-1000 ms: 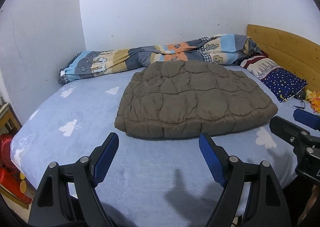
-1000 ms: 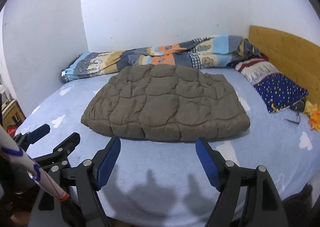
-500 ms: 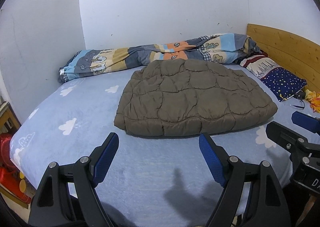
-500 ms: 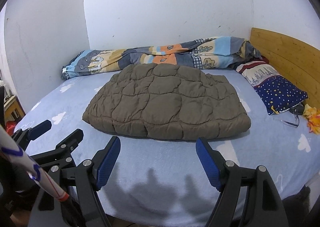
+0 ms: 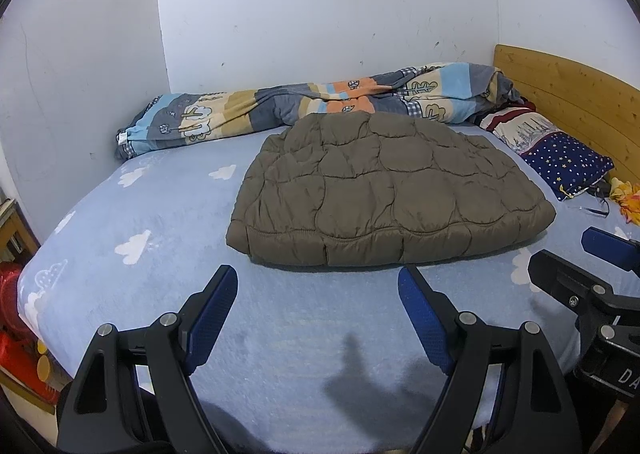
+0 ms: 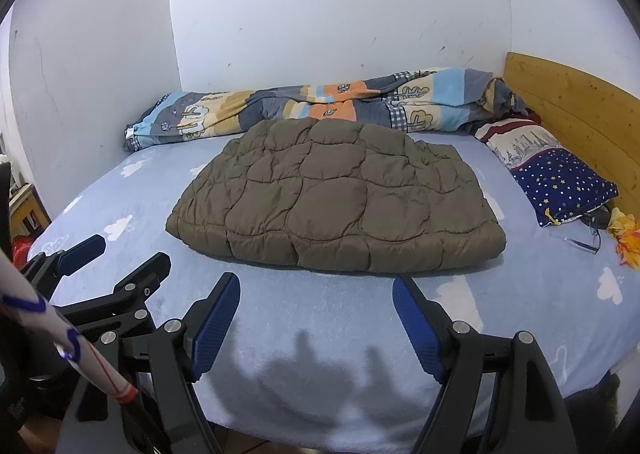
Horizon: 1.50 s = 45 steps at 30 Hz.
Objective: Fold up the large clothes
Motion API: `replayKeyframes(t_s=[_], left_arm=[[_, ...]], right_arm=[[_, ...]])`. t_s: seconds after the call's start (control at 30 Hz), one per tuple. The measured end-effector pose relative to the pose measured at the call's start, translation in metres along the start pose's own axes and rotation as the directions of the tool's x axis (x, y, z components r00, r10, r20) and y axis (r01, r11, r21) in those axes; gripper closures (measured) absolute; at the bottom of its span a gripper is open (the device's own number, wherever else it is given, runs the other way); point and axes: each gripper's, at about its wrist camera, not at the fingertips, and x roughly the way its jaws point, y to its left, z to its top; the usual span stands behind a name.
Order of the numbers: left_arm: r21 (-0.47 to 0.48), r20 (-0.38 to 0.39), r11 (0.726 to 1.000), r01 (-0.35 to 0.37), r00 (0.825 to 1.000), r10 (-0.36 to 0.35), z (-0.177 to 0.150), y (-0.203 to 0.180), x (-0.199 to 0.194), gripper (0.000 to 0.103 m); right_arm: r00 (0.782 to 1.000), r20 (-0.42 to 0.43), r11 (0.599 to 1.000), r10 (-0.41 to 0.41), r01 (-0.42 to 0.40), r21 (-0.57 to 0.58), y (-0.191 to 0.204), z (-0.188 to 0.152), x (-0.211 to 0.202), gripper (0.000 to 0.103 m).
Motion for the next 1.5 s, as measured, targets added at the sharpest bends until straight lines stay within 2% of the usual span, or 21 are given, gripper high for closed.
replayKeyframes(t_s=[0.33,0.5,0.7,0.9,1.03,1.13,1.23,1.33,1.4,1.5], left_arm=[[-0.003,-0.001,1.0,0.003,1.0,-0.003,0.0,0.001,0.0,0.021],[-0.002,0.025,1.0,0.004,1.0,-0.004,0.007,-0.003,-0.007,0.021],[-0.024,0.105,0.999,0.033,0.994,-0.03,0.04,-0.009,-0.039,0.021],[-0.06,0.187,0.994,0.094,0.979,-0.081,0.077,-0.019,-0.083,0.015],[-0.063,0.234,0.993,0.103,0.968,-0.086,0.086,-0.024,-0.108,0.01],[-0.059,0.228,0.992,0.115,0.969,-0.098,0.086,-0.026,-0.115,0.009],[-0.063,0.181,0.997,0.053,0.983,-0.041,0.081,-0.024,-0.111,0.008],[-0.02,0.123,0.999,-0.028,0.992,0.03,0.073,-0.026,-0.102,0.008],[-0.012,0.094,0.997,-0.071,0.993,0.072,0.069,-0.026,-0.097,0.008],[-0.016,0.081,0.996,-0.093,0.992,0.094,0.064,-0.017,-0.092,0.008]], right_arm=[[1.0,0.0,1.0,-0.003,0.003,0.001,-0.002,0.0,0.0,0.019],[0.999,0.032,1.0,-0.015,0.015,0.01,-0.005,0.006,-0.008,0.019],[0.994,0.109,0.999,-0.031,0.029,0.024,-0.014,0.027,-0.036,0.018],[0.973,0.228,0.999,-0.039,0.031,0.042,-0.026,0.056,-0.083,0.014],[0.959,0.279,0.998,-0.053,0.047,0.029,-0.024,0.068,-0.112,0.012],[0.953,0.299,0.998,-0.055,0.049,0.027,-0.02,0.068,-0.126,0.01],[0.956,0.288,0.998,-0.062,0.057,0.024,-0.017,0.064,-0.128,0.009],[0.966,0.252,0.997,-0.064,0.054,0.046,-0.015,0.057,-0.121,0.008],[0.973,0.222,0.997,-0.066,0.055,0.057,-0.014,0.051,-0.114,0.008],[0.983,0.174,0.997,-0.067,0.06,0.043,-0.005,0.05,-0.101,0.007]])
